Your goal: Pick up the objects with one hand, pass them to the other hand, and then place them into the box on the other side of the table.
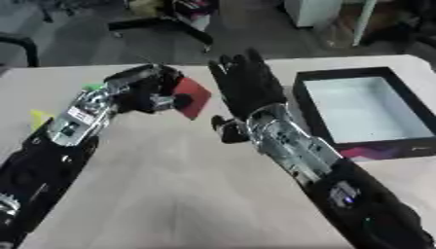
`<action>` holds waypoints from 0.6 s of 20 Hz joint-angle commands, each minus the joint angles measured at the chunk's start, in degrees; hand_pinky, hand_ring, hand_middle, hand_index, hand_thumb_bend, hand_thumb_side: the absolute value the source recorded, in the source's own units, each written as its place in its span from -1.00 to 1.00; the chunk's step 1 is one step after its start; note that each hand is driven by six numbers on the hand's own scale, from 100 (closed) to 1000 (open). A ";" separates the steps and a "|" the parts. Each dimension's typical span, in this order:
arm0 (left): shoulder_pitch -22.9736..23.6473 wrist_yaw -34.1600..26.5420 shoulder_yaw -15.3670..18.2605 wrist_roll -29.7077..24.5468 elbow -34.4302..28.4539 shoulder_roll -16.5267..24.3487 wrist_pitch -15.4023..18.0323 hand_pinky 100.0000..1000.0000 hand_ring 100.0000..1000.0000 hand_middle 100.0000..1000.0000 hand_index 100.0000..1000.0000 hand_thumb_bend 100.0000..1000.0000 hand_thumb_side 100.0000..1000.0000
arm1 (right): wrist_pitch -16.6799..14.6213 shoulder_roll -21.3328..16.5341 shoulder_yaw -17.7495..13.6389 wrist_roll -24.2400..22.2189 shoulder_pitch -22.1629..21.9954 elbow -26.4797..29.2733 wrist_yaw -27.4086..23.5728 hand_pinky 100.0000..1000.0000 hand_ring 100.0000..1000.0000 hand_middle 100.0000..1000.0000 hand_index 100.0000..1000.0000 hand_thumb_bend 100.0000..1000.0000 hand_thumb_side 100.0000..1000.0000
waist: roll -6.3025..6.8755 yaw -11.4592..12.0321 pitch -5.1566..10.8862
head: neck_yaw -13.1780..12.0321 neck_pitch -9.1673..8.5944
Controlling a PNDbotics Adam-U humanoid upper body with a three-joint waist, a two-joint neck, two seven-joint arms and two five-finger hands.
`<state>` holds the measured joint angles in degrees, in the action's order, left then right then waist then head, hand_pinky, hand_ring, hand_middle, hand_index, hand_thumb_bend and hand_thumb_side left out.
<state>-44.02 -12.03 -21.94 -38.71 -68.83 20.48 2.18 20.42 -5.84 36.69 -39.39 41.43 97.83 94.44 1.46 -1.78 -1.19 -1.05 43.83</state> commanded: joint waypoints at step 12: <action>-2.59 0.70 -0.42 -1.45 -0.36 -0.20 -0.37 0.27 -0.25 -0.39 -0.06 -0.50 -0.41 | 0.52 0.55 0.26 1.71 1.55 2.05 -4.30 1.00 0.73 0.75 0.96 -0.59 -0.58 | 0.00 0.01 0.84 | -0.48 0.29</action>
<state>-45.17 -11.44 -22.46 -39.80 -68.59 20.06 1.75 20.90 -5.82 37.04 -37.70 41.45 98.05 90.85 1.45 -1.78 -1.19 -1.42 43.83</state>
